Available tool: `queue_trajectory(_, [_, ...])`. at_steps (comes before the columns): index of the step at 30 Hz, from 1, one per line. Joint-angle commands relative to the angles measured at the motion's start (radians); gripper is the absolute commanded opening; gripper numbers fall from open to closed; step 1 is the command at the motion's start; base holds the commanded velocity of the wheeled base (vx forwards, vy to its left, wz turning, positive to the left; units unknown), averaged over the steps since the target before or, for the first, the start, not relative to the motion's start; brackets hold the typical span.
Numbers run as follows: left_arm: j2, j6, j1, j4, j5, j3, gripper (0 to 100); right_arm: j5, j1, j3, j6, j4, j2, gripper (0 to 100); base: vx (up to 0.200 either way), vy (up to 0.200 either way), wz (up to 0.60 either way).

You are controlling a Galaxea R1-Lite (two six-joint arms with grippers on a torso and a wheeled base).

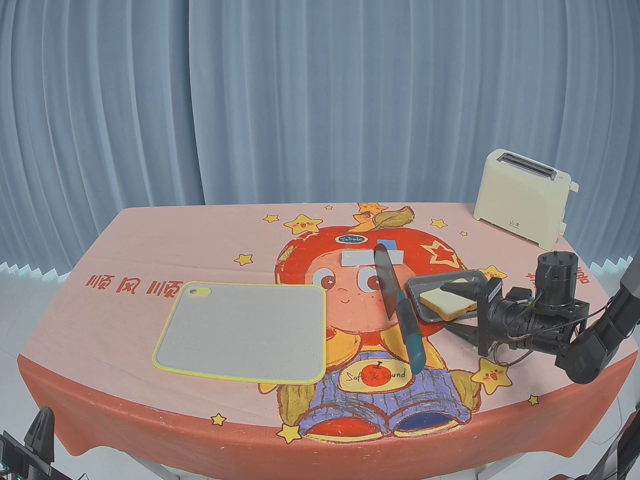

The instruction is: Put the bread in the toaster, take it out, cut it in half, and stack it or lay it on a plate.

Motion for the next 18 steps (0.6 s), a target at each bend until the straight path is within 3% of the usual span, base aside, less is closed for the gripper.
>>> queue_trajectory(1, [-0.004, 0.0, 0.001, 0.0, 0.001, 0.018, 0, 0.001, 0.002, 0.006, 0.016, 0.01, 0.008, 0, 0.0, 0.0, 0.0])
queue_trajectory(7, [-0.004, 0.0, 0.0, 0.0, 0.001, 0.018, 0, -0.001, 0.006, -0.02, 0.014, 0.165, -0.007, 0, 0.0, 0.0, 0.0])
queue_trajectory(18, [-0.004, 0.0, 0.0, 0.0, 0.001, 0.018, 0, -0.01, 0.006, -0.023, 0.014, 0.169, -0.043, 0, 0.0, 0.0, 0.0])
